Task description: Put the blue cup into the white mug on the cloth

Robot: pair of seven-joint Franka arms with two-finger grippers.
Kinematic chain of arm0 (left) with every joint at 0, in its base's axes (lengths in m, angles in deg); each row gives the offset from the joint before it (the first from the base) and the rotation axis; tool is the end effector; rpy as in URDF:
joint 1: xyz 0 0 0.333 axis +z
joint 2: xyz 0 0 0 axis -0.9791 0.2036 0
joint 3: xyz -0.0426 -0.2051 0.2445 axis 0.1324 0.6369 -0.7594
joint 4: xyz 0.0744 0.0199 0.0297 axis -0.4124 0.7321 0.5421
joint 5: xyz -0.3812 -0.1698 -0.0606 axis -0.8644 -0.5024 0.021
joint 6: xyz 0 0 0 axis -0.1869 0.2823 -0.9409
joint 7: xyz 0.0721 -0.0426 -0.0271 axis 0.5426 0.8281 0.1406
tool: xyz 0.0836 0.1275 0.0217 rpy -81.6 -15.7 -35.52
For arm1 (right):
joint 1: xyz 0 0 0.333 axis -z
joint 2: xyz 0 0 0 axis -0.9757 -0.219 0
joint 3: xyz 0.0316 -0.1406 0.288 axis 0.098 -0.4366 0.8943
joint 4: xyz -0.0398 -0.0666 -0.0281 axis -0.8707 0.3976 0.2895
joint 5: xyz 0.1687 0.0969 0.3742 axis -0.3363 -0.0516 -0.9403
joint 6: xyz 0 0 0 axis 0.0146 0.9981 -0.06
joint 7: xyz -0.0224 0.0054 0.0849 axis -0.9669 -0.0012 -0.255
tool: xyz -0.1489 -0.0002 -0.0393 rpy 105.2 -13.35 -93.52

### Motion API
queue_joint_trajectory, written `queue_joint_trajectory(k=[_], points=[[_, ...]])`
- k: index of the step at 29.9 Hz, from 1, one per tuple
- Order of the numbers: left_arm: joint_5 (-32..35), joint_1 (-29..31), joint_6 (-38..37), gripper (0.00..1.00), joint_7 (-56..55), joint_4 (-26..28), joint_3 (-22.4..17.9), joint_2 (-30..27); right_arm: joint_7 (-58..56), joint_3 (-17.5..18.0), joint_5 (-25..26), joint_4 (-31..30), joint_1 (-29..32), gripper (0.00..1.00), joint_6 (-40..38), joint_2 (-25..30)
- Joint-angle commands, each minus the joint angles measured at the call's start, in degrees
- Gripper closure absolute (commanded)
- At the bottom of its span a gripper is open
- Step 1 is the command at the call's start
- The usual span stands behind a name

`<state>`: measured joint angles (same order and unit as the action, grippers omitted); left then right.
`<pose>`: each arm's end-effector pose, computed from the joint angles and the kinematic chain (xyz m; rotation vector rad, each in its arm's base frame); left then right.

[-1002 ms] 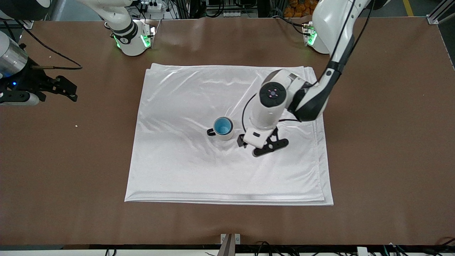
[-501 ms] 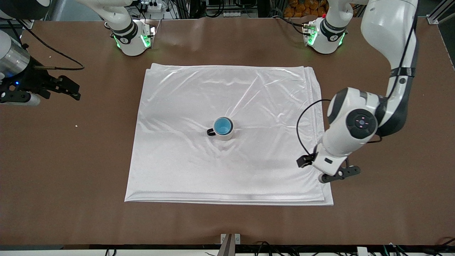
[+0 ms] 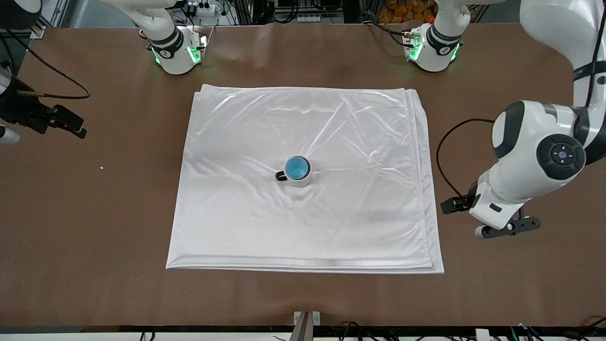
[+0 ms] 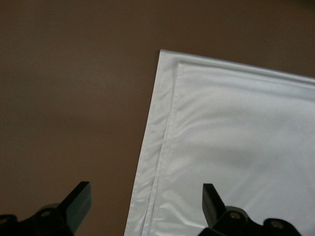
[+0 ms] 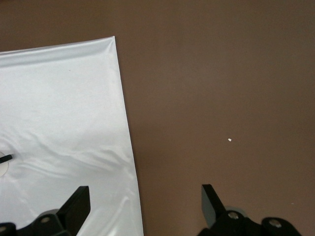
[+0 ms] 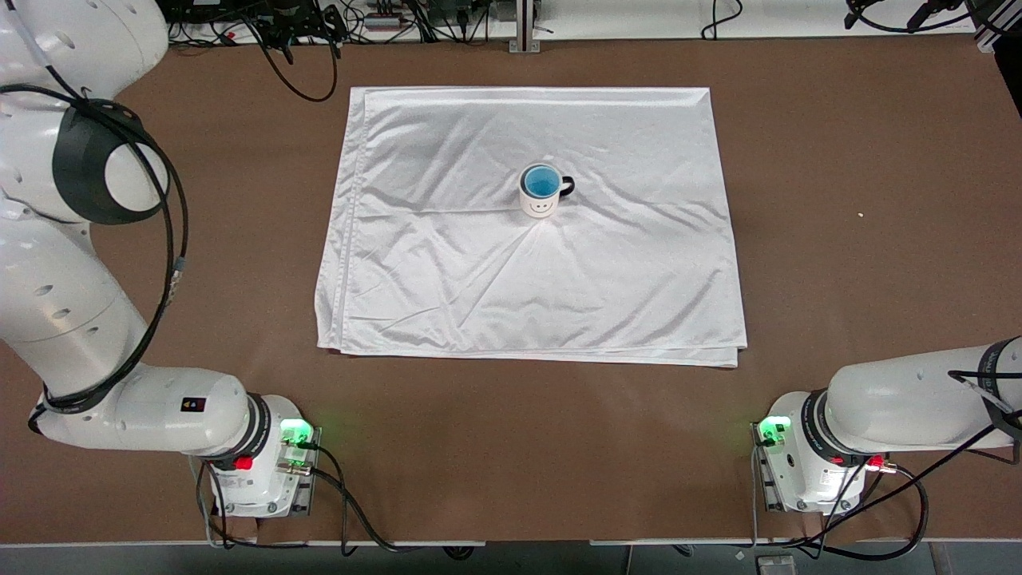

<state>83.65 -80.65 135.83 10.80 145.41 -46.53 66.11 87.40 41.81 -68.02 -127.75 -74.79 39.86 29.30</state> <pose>0.7098 -0.1238 0.3906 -3.0962 -0.2659 -0.0285 0.5783 -0.0116 0.5658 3.1250 -0.2373 0.0570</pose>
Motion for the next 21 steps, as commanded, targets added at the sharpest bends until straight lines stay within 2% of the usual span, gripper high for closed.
queue_joint_trajectory(k=[1,6,15,21], points=[[-1.8,1.7,-4.5,0.0,2.4,2.1,0.7,-5.6,-0.1,-1.1,-1.1,1.1,-0.1,0.0,-0.4,0.3],[-6.5,4.0,-4.9,0.0,4.0,4.7,0.6,-10.7,-0.1,-1.1,-0.9,1.4,0.2,0.0,-0.4,0.4],[-6.8,4.6,-10.9,0.0,6.0,4.5,0.5,-17.0,-0.2,-1.1,-0.3,4.3,0.3,0.0,-0.8,-1.3],[-7.3,4.7,-13.9,0.0,9.5,4.0,-0.1,-18.5,0.0,-1.1,-0.3,5.4,0.2,0.0,-0.8,-1.8]])
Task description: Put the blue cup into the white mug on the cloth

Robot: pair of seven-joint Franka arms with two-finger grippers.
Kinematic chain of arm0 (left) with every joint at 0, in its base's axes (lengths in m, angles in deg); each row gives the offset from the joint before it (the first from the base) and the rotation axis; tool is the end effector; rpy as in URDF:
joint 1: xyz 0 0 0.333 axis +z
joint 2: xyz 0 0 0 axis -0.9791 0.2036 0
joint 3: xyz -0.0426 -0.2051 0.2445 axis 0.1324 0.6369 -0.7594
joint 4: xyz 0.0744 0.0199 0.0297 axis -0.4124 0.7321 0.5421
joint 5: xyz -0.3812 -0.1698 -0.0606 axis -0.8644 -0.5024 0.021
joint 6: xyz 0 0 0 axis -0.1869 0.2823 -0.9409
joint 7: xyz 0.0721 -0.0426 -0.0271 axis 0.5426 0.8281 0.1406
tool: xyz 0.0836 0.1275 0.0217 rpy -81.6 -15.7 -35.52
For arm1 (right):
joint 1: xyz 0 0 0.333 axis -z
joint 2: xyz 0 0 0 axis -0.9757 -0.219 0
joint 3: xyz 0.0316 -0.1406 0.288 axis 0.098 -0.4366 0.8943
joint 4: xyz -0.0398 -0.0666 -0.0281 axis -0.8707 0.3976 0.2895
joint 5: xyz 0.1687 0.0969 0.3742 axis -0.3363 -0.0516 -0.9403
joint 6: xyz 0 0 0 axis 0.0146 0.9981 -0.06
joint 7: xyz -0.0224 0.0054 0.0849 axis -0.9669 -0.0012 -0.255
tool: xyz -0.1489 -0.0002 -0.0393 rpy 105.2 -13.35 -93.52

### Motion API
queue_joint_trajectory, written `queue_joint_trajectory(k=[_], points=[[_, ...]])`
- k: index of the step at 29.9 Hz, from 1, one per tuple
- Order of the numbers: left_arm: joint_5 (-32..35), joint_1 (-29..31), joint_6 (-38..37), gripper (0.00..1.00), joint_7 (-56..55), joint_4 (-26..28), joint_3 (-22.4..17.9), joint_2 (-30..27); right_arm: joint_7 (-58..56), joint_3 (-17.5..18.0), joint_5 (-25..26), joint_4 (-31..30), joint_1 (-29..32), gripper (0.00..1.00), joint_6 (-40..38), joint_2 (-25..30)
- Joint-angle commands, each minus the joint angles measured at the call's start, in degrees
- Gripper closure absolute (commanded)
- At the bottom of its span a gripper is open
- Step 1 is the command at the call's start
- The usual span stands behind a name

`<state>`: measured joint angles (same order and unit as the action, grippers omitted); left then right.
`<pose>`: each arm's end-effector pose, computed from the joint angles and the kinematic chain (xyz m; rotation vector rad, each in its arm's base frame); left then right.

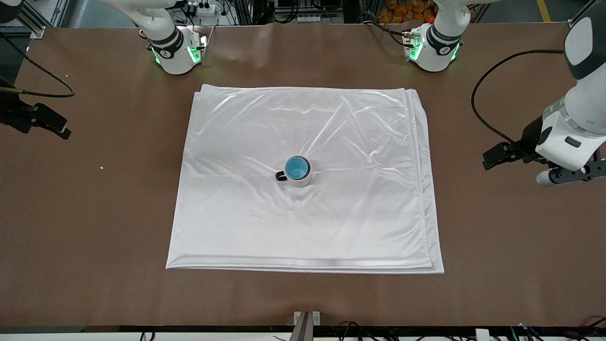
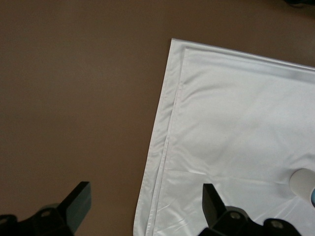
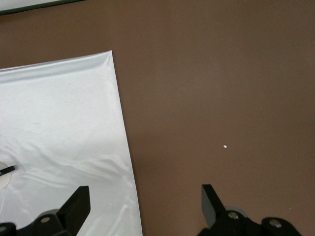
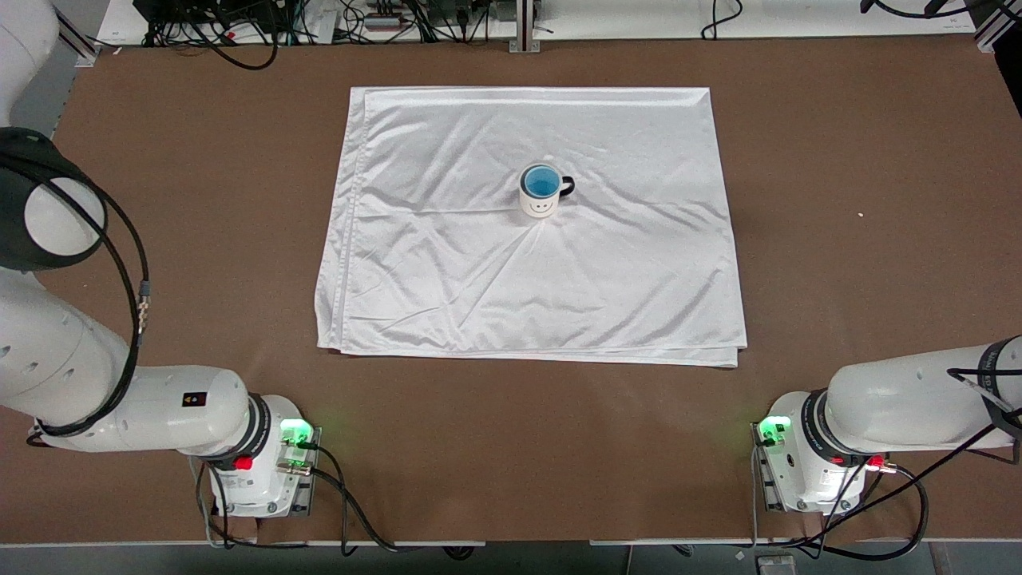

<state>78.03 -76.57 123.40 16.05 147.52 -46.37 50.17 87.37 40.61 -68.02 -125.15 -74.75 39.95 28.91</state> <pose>0.6391 -0.0837 0.5408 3.1146 0.2622 0.0382 0.5835 -0.0245 0.5852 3.1230 -0.2705 0.1198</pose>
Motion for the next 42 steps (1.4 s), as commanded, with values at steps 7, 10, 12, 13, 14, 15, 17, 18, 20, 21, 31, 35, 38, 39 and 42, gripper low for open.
queue_joint_trajectory(k=[7,10,12,13,14,15,17,18,20,21,31,35,38,39,42], points=[[-2.5,0.5,-4.2,0.0,8.2,1.8,-2.9,-5.6,-0.2,0.0,-0.2,4.7,0.5,0.0,-1.0,-2.4],[-2.5,0.5,-5.6,0.0,8.2,1.7,-2.9,-5.9,-0.2,-0.1,-0.2,4.9,0.4,0.0,-1.1,-2.4],[-2.4,0.4,-6.7,0.0,8.2,0.9,-2.9,-5.9,-0.1,-0.4,-0.2,5.0,0.2,0.0,-1.1,-2.4],[-2.4,0.4,-7.3,0.0,8.2,0.4,-2.9,-5.9,-0.1,-0.6,-0.2,5.0,0.1,0.0,-1.1,-2.4],[-2.4,0.4,-8.1,0.0,8.2,0.3,-2.9,-5.9,-0.2,-0.7,-0.2,5.1,0.1,0.0,-1.1,-2.4],[-2.3,0.4,-8.8,0.0,8.2,0.3,-2.9,-5.9,-0.2,-0.7,-0.2,5.1,0.2,0.0,-1.1,-2.4],[-2.1,0.4,-9.8,0.0,8.9,0.3,-2.9,-5.8,-0.2,-0.7,-0.2,5.1,0.4,0.0,-1.1,-2.2],[-2.0,0.4,-9.9,0.0,9.7,0.3,-2.9,-5.8,-0.3,-0.7,-0.2,5.1,0.4,0.0,-1.1,-2.2],[-1.9,0.4,-9.9,0.0,11.7,0.3,-2.9,-5.8,-0.5,-1.0,-0.2,5.1,0.4,0.0,-1.1,-2.2],[-1.7,0.5,-9.9,0.0,12.3,0.3,-2.9,-5.8,-0.7,-1.2,-0.2,5.1,0.4,0.0,-1.2,-2.2],[-0.8,1.5,-9.9,0.0,16.0,0.3,-3.1,-5.7,-2.4,-1.8,-0.3,5.0,0.4,0.0,-1.3,-2.2],[-0.6,1.6,-9.9,0.0,17.5,0.3,-3.0,-5.8,-1.8,-1.8,-0.3,5.0,0.1,0.0,-1.2,-2.2],[-0.6,1.6,-9.9,0.0,17.5,0.3,-2.9,-5.8,-1.7,-1.8,-0.3,5.0,-0.1,0.0,-1.3,-2.1],[-0.6,1.6,-9.9,0.0,17.5,0.3,-2.9,-5.8,-1.7,-1.8,-0.3,5.0,-0.1,0.0,-1.4,-2.1],[-0.6,1.6,-9.9,0.0,17.5,0.3,-2.9,-5.8,-1.6,-1.8,-0.3,4.8,-0.2,0.0,-1.2,-2.2]])
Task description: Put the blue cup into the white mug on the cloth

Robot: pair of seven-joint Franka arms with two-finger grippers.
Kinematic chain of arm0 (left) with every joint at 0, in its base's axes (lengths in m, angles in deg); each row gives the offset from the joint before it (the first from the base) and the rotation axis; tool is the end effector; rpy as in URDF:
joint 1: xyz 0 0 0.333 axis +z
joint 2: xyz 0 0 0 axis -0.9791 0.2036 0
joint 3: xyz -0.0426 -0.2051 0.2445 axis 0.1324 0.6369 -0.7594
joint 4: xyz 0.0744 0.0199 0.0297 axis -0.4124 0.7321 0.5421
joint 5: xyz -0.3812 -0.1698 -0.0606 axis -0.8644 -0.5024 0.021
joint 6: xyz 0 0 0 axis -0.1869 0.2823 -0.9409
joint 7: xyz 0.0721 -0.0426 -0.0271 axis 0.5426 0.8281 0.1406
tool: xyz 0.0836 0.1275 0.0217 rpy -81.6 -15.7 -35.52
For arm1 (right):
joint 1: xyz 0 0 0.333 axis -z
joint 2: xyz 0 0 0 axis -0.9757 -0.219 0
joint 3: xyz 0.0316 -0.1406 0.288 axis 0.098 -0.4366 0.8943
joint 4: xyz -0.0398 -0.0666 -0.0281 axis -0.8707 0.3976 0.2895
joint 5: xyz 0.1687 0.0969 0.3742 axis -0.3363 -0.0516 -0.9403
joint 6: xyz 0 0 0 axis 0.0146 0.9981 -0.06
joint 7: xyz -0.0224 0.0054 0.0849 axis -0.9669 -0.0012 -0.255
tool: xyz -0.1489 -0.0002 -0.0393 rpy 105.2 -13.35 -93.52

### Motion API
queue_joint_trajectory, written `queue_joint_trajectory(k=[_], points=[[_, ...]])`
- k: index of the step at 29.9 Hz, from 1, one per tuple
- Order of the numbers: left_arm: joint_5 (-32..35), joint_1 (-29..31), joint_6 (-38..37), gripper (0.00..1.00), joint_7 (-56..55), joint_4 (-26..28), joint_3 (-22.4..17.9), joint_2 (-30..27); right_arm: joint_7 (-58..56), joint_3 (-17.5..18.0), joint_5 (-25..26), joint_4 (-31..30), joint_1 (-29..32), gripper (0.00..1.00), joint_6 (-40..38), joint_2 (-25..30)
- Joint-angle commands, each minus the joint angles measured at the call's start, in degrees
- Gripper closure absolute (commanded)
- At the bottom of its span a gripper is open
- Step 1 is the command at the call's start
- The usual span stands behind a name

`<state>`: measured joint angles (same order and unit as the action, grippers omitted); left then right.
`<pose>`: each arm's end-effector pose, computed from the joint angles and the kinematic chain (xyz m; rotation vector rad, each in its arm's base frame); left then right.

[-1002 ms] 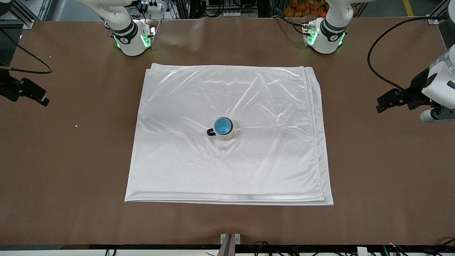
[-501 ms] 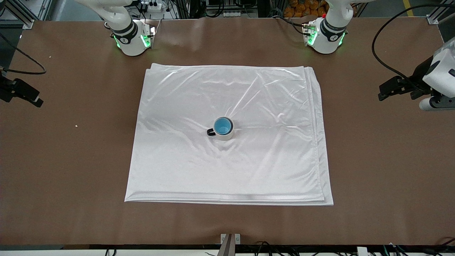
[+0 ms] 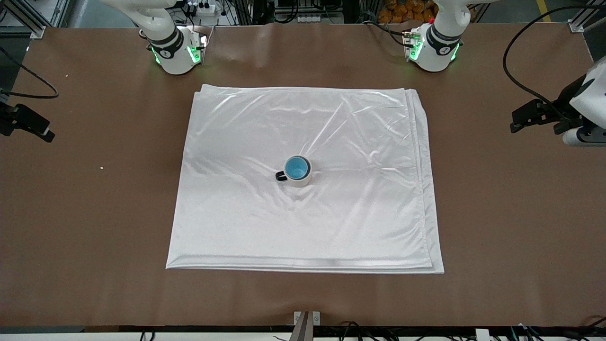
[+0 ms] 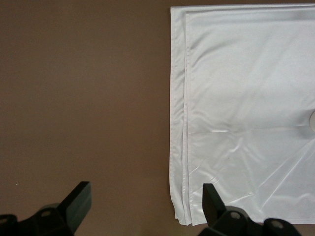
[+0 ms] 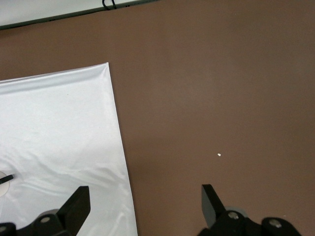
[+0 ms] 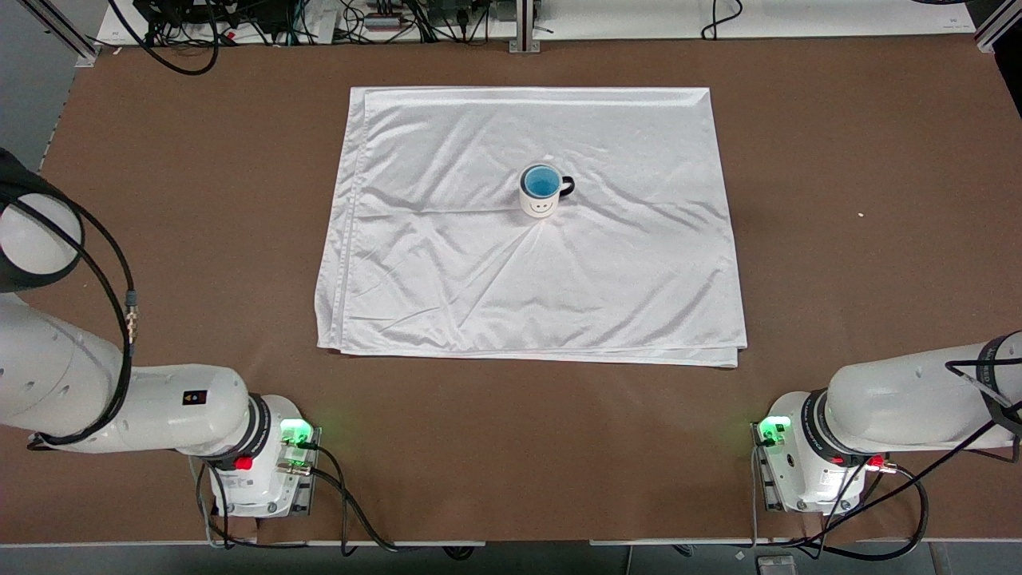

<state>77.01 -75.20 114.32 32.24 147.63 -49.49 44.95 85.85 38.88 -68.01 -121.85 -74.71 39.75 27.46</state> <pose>0.5983 -0.0380 0.5817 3.1348 -0.0585 -0.0694 0.5922 -0.0434 0.5997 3.1191 -0.2773 0.1646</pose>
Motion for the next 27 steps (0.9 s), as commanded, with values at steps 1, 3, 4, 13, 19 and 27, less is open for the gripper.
queue_joint_trajectory(k=[1,3,4,13,19,27], points=[[0.4,0.2,-0.8,0.0,1.3,0.1,0.2,-0.6,0.0,-0.1,-0.5,1.5,-0.2,0.0,-0.9,-0.8],[0.4,0.2,-0.8,0.0,1.3,0.1,0.2,-0.5,0.1,0.0,-0.6,1.4,-0.4,0.0,-0.8,-0.8],[0.5,0.2,-0.8,0.0,1.3,0.1,0.2,-0.5,0.1,0.1,-0.6,1.4,-0.4,0.0,-0.8,-0.8],[0.4,0.3,-0.8,0.0,1.4,0.1,0.1,-0.5,2.9,0.4,-0.5,1.3,-1.2,0.0,-1.0,-0.8],[0.5,0.3,-0.8,0.0,1.3,0.1,0.1,-0.3,2.6,0.3,0.1,1.2,-1.0,0.0,-1.1,-0.7],[0.4,0.3,-0.8,0.0,1.4,0.1,0.1,-0.4,2.7,0.2,0.8,1.2,-0.9,0.0,-1.6,-0.4]])
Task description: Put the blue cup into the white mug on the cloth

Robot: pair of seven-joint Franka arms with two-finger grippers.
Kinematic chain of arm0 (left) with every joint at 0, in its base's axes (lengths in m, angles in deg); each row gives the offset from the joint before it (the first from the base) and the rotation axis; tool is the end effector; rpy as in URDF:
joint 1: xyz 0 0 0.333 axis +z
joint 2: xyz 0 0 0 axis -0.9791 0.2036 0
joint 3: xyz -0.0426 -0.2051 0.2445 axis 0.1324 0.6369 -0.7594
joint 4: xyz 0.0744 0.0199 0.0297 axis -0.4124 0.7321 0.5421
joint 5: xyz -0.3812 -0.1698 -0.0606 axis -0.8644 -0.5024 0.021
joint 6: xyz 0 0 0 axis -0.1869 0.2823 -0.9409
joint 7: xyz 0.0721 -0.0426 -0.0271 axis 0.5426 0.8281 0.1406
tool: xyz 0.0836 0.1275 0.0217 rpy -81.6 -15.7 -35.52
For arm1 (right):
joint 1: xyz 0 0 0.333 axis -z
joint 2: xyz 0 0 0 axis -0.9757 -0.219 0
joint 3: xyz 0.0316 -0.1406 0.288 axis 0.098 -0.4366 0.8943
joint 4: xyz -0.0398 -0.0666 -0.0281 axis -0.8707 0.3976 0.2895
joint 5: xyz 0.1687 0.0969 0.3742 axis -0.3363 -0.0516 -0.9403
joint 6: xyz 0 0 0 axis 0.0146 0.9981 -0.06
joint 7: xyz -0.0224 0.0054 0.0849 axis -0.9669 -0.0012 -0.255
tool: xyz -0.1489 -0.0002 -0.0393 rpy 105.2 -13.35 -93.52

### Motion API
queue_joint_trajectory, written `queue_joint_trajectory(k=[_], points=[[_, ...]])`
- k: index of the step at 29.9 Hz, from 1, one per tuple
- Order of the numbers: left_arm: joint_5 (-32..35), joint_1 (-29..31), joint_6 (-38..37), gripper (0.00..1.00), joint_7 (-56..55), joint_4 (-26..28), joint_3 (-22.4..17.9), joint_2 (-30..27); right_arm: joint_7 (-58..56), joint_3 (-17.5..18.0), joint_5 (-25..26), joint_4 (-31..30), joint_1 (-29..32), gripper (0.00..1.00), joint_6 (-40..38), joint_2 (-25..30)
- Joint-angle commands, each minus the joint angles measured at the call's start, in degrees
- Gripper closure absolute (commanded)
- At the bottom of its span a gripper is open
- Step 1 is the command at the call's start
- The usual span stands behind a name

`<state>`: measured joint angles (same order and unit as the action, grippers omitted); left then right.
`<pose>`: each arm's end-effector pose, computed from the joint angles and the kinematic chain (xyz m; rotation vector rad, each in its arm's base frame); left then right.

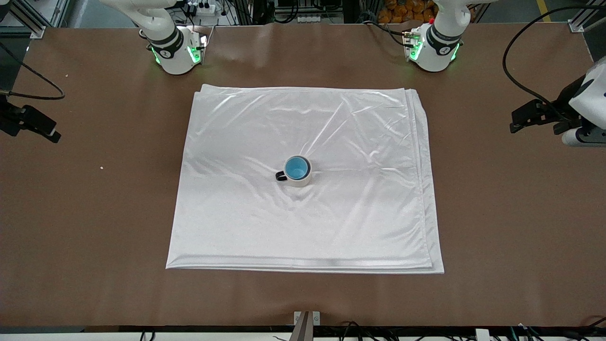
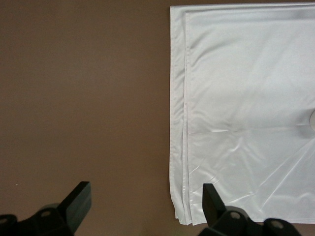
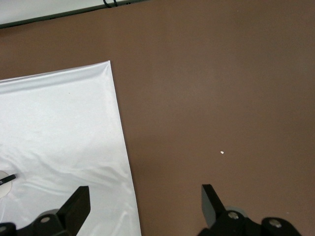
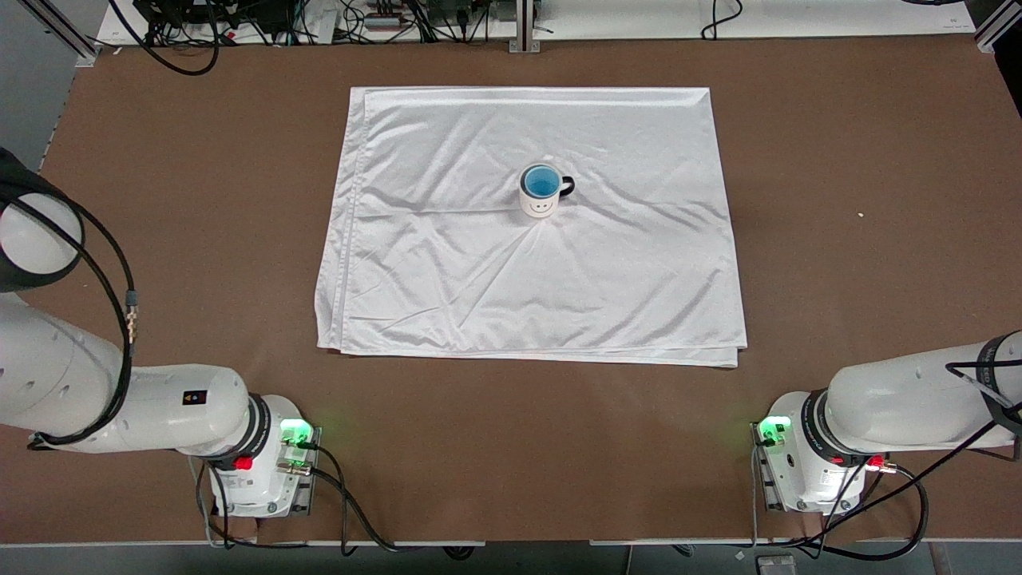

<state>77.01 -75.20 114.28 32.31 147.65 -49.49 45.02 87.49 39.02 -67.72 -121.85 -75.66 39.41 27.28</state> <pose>0.5984 -0.0379 0.5807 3.1346 -0.0604 -0.0729 0.5929 -0.0328 0.5972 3.1154 -0.2918 0.1507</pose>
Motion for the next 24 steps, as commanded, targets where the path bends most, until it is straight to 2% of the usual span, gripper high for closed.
queue_joint_trajectory(k=[1,24], points=[[0.4,0.3,-0.8,0.0,1.3,0.1,0.1,-0.5,1.0,0.1,0.5,1.2,0.2,0.0,-1.2,-0.2],[0.4,0.2,-0.8,0.0,1.2,0.1,0.1,-0.4,1.0,0.0,1.4,1.0,0.5,0.0,-1.8,0.3]])
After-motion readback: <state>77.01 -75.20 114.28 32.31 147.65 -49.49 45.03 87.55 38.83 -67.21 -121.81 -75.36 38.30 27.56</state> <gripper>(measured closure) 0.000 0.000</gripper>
